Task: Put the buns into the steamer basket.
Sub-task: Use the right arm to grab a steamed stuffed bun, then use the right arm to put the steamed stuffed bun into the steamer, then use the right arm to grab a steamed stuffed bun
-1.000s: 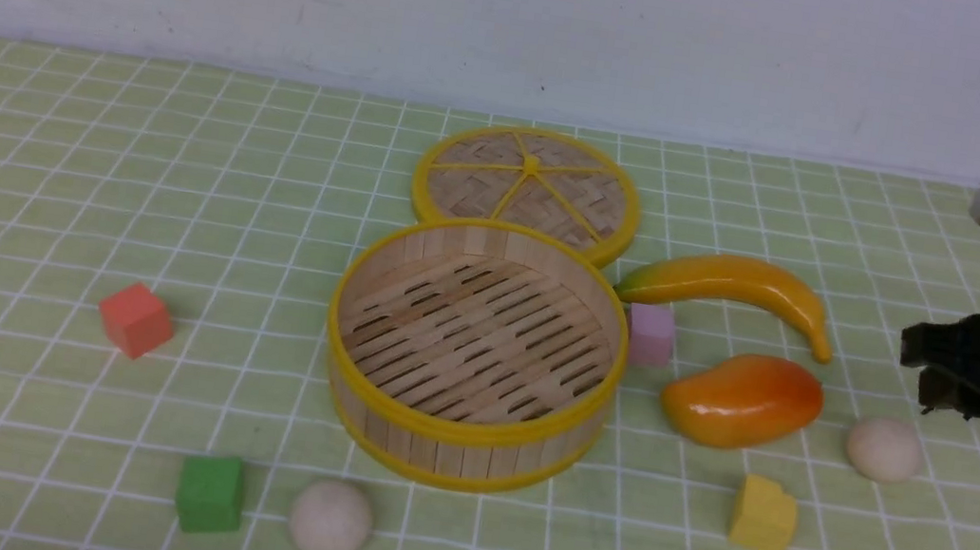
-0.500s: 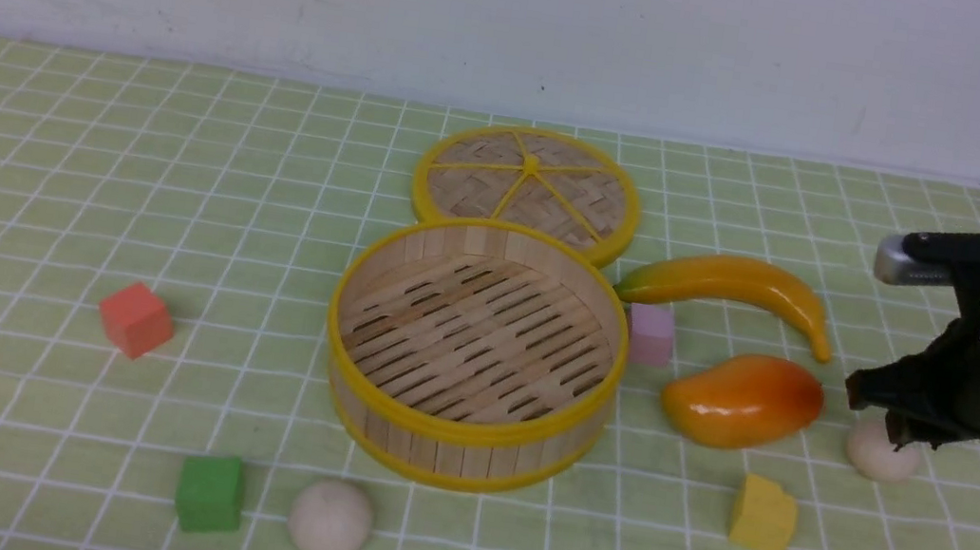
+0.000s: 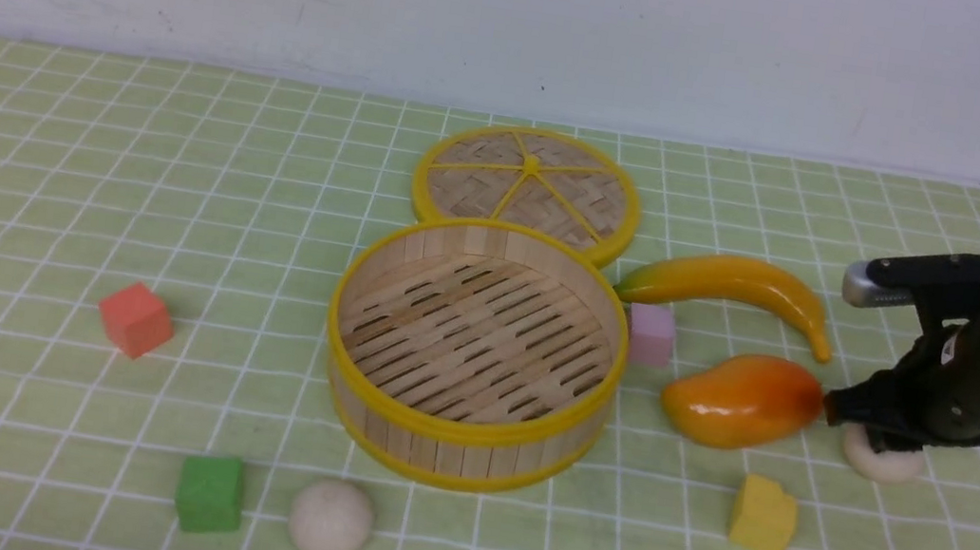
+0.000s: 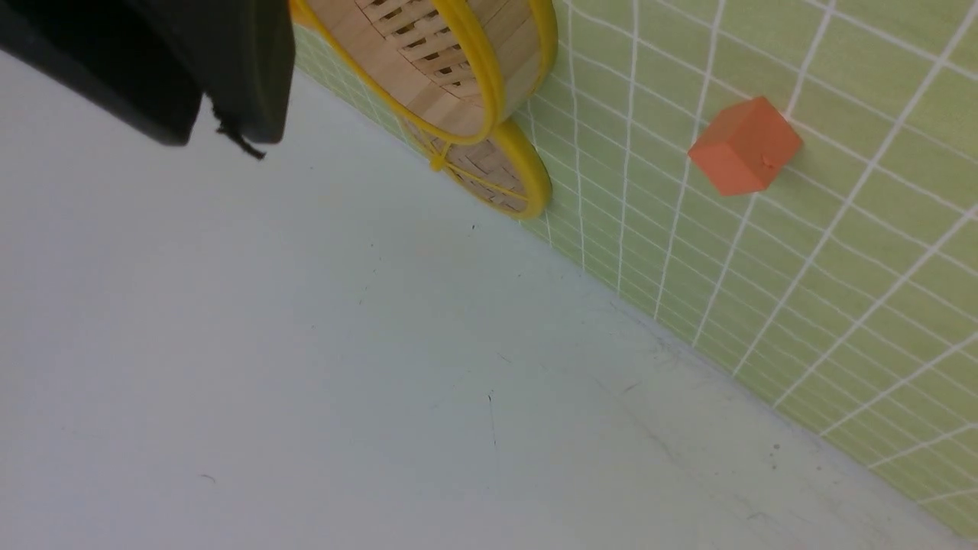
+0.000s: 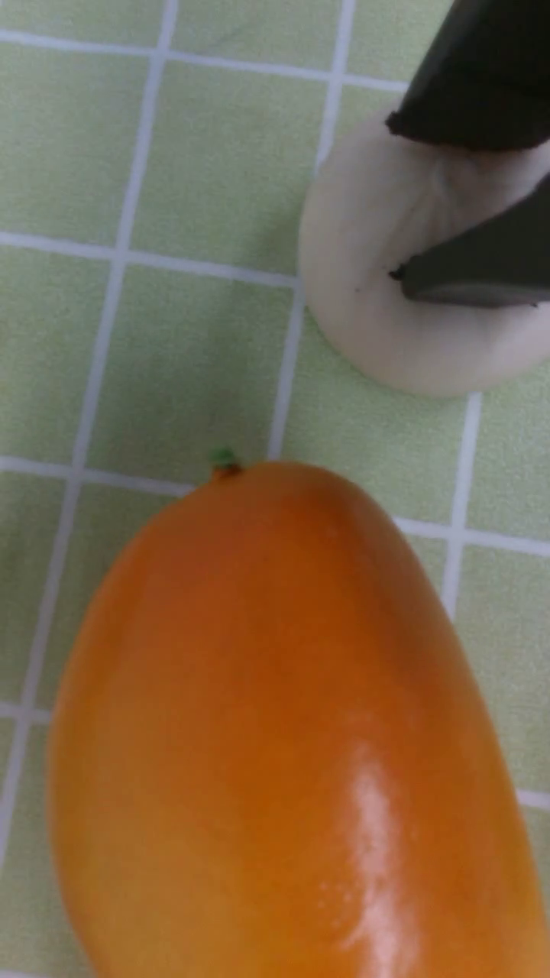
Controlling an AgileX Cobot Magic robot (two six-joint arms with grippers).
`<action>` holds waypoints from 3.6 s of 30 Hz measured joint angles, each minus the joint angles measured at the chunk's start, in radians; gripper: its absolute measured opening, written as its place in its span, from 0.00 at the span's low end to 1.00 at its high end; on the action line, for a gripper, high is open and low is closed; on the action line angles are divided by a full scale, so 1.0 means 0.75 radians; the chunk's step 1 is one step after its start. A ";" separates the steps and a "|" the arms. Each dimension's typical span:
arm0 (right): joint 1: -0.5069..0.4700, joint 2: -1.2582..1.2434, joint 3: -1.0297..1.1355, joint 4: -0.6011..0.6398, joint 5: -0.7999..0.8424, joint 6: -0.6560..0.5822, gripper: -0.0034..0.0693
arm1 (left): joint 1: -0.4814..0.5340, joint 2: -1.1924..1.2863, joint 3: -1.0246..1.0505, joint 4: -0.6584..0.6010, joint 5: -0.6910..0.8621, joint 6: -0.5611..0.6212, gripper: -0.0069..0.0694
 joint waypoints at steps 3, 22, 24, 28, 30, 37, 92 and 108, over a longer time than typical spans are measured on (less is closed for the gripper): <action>0.000 0.000 0.000 -0.004 0.000 0.001 0.34 | 0.000 0.000 0.000 0.000 0.000 0.000 0.21; 0.025 -0.190 -0.208 0.148 0.211 -0.090 0.05 | 0.000 0.000 0.000 0.000 0.001 0.000 0.21; 0.070 -0.210 -0.287 0.266 0.255 -0.202 0.05 | 0.000 0.000 0.000 0.000 0.001 0.000 0.21; 0.185 -0.180 -0.425 0.573 0.320 -0.462 0.05 | 0.000 0.000 0.000 0.000 0.001 0.000 0.21; 0.241 -0.129 -0.490 0.693 0.342 -0.548 0.05 | 0.000 0.000 0.000 0.000 0.001 0.000 0.21; 0.390 0.146 -0.690 0.828 0.302 -0.620 0.05 | 0.000 0.000 0.000 0.000 0.001 0.000 0.22; 0.818 0.084 -0.282 0.352 0.724 -0.268 0.35 | 0.000 0.000 0.000 0.000 0.001 0.000 0.27; 0.810 0.076 -0.282 0.381 0.762 -0.267 0.04 | 0.000 0.000 0.000 0.000 0.001 0.000 0.28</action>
